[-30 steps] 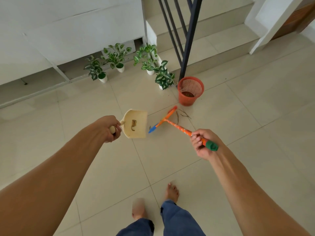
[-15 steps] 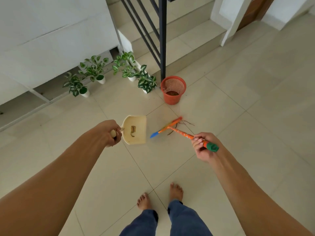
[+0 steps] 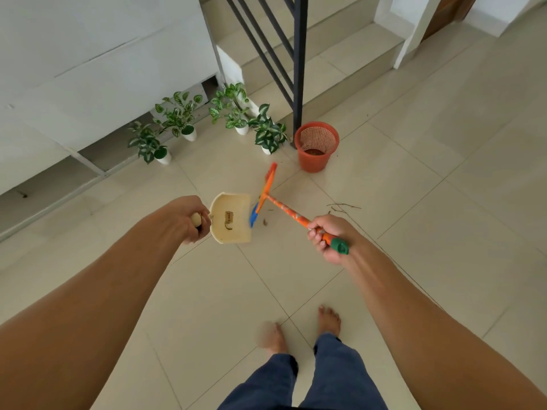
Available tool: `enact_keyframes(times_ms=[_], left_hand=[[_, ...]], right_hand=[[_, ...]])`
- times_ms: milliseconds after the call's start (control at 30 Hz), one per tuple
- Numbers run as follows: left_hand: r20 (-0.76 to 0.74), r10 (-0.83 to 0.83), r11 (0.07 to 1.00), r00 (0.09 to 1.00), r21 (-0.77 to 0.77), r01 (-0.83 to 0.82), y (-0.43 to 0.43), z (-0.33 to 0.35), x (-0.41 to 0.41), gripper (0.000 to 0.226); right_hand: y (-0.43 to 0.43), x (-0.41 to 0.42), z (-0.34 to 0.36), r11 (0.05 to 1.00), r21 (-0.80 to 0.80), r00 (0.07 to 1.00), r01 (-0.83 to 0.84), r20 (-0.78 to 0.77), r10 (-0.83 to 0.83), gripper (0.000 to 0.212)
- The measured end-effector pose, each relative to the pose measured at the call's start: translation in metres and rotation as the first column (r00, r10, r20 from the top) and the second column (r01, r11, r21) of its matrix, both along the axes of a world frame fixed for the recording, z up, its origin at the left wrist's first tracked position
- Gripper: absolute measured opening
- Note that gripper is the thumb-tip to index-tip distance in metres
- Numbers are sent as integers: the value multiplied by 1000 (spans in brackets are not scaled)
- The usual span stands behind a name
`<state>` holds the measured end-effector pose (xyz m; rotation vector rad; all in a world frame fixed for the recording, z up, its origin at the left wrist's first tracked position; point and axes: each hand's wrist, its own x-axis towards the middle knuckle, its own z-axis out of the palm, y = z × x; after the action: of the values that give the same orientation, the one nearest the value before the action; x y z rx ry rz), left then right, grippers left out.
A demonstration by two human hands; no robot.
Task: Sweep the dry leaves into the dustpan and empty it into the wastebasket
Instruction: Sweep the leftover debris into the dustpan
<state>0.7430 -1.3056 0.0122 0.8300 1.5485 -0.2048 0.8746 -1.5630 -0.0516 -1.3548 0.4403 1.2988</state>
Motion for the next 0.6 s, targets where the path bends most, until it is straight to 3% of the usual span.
enact_keyframes(times_ms=[167, 300, 433, 600], left_hand=[[4, 48, 999, 999, 13, -48, 8, -7, -28, 13], [17, 75, 997, 997, -20, -75, 10, -12, -34, 13], [26, 71, 997, 997, -40, -70, 2, -16, -22, 16], [74, -13, 997, 997, -78, 19, -26, -19, 19, 17]], right_hand=[[29, -13, -26, 1000, 18, 997, -11, -73, 12, 14], [10, -20, -30, 998, -62, 998, 26, -56, -30, 19], [-34, -14, -26, 981, -138, 991, 132, 10, -132, 18], [-80, 10, 2, 956, -78, 957, 283, -41, -287, 17]])
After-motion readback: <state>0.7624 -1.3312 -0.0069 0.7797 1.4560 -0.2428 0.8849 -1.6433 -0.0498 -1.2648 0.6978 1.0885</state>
